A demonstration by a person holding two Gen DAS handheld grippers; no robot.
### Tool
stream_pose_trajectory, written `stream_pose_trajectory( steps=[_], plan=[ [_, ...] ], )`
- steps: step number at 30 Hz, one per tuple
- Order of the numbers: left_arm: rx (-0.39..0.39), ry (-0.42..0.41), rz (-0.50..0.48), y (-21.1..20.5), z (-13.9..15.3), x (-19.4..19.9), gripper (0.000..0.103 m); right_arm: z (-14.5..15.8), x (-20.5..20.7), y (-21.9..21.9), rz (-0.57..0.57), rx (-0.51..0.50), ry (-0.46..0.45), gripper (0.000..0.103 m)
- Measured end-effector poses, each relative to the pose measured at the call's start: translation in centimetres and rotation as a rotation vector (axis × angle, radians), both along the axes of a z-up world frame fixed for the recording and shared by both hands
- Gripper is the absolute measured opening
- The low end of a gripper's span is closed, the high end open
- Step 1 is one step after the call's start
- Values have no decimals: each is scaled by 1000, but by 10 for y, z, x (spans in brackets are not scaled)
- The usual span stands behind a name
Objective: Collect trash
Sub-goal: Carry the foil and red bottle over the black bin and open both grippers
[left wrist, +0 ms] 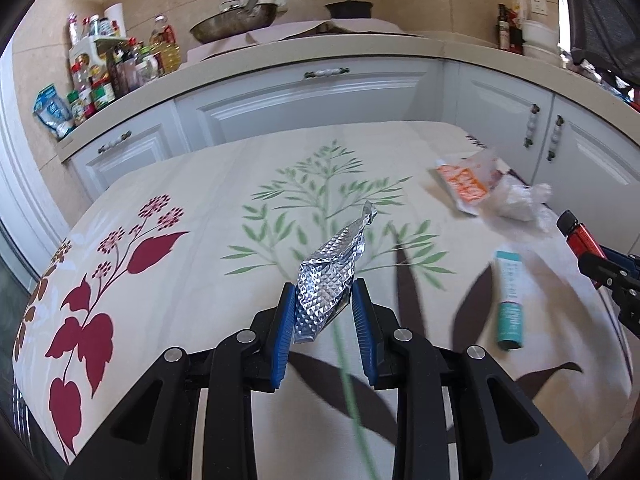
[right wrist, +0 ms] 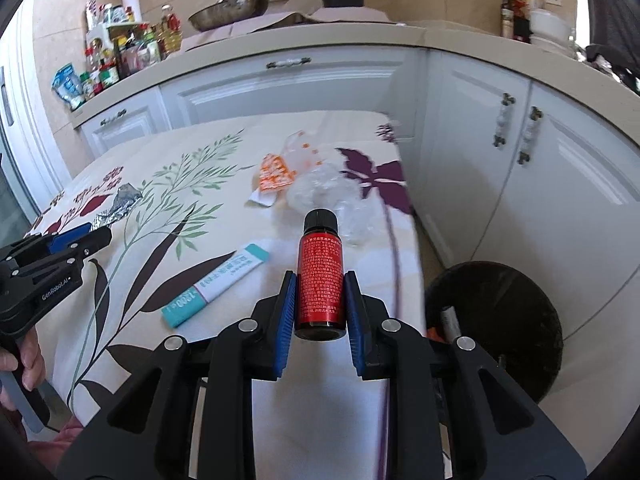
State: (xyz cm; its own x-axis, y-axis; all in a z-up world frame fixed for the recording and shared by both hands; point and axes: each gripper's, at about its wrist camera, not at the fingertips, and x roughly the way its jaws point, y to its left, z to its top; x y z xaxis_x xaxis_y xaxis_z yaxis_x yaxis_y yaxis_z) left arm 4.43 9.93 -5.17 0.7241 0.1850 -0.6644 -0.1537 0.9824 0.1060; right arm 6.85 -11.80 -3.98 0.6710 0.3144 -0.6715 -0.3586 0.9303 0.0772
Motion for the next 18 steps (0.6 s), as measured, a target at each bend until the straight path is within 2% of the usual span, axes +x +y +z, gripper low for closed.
stream_pose_trajectory(
  steps=[7,18],
  plan=[
    [0,-27,-85,-45,10,-1,30,7,-9,-45,-100,6,-35,23],
    [3,-69,-265,-140,25,4,30,11,-23,-131,-284,7,-80,23]
  ],
)
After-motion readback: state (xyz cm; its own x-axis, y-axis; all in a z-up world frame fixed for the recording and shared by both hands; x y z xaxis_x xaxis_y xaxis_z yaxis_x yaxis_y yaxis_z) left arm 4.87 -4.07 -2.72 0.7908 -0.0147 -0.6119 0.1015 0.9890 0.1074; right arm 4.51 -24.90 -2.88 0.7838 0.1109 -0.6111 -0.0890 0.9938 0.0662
